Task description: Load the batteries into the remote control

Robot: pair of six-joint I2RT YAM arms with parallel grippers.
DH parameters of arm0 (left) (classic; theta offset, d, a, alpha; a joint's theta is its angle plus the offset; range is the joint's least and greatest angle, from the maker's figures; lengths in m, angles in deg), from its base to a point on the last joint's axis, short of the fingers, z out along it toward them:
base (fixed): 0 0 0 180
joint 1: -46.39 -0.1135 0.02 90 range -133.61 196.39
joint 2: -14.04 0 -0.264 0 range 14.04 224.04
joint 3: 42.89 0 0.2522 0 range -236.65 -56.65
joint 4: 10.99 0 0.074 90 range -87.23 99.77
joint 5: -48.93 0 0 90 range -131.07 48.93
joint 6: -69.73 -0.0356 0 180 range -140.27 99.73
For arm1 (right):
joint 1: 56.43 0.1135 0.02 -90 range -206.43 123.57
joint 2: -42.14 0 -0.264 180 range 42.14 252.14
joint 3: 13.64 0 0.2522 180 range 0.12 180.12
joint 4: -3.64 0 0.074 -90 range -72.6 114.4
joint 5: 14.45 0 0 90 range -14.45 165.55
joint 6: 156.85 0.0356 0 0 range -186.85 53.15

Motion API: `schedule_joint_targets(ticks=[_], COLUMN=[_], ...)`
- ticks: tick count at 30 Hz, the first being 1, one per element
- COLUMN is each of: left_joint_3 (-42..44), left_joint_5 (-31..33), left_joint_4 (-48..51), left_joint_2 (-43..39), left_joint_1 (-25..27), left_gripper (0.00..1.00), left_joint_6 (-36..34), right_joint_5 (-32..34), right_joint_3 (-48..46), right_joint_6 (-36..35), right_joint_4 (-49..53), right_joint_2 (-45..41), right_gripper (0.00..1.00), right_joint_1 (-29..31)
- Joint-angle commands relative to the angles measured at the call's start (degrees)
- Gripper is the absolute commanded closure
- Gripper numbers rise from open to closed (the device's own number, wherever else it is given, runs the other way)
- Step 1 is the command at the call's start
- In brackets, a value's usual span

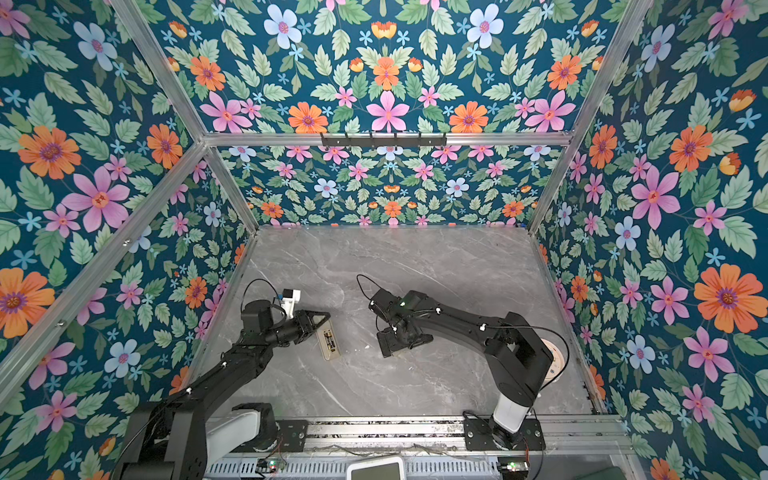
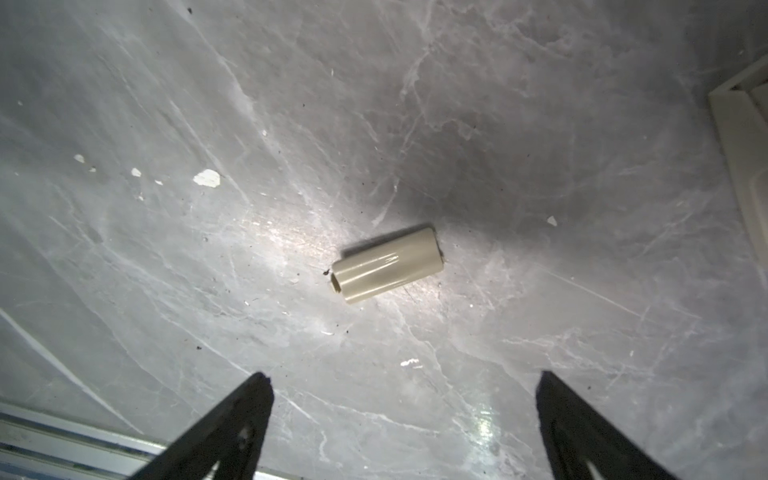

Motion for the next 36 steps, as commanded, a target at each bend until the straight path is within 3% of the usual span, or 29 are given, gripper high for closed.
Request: schedule_joint_targets(ticks=[1, 11, 17, 23, 27, 36], left_joint_3=[-0.20, -0.20, 0.02, 0.06, 0.76, 1.21], left_joint_5=[0.06, 0.61, 0.51, -0.32, -0.58, -1.24], left_joint_4=[-1.31, -0.68, -1.13, -1.36, -1.92, -2.27], left_joint_2=[-0.59, -0.75, 0.05, -0.24, -1.01, -2.47], left_joint_1=[0.03, 0.03, 0.03, 0.04, 0.03, 0.08], left_gripper=[1.00, 1.00, 1.00, 1.00, 1.00, 1.00], left_joint_6=[0.11, -0.45, -1.22, -2.06, -1.73, -1.33], right_joint_5=[-0.80, -11.76, -17.31, -18.44, -17.85, -17.87], right_joint_3=[0.18, 5.43, 6.91, 2.32, 2.81, 2.48], right_joint_6=[2.98, 9.38, 15.58, 21.37, 22.65, 25.21], right_joint_4=[1.26, 4.98, 5.98, 3.14, 1.55, -3.24], right_joint_2=[0.27, 6.19, 9.25, 9.14, 10.84, 12.47], right_gripper=[0.01, 0.01, 0.06, 0.10, 0.16, 0.19], right_joint_1=[-0.39, -2.58, -3.10, -3.28, -3.54, -5.88])
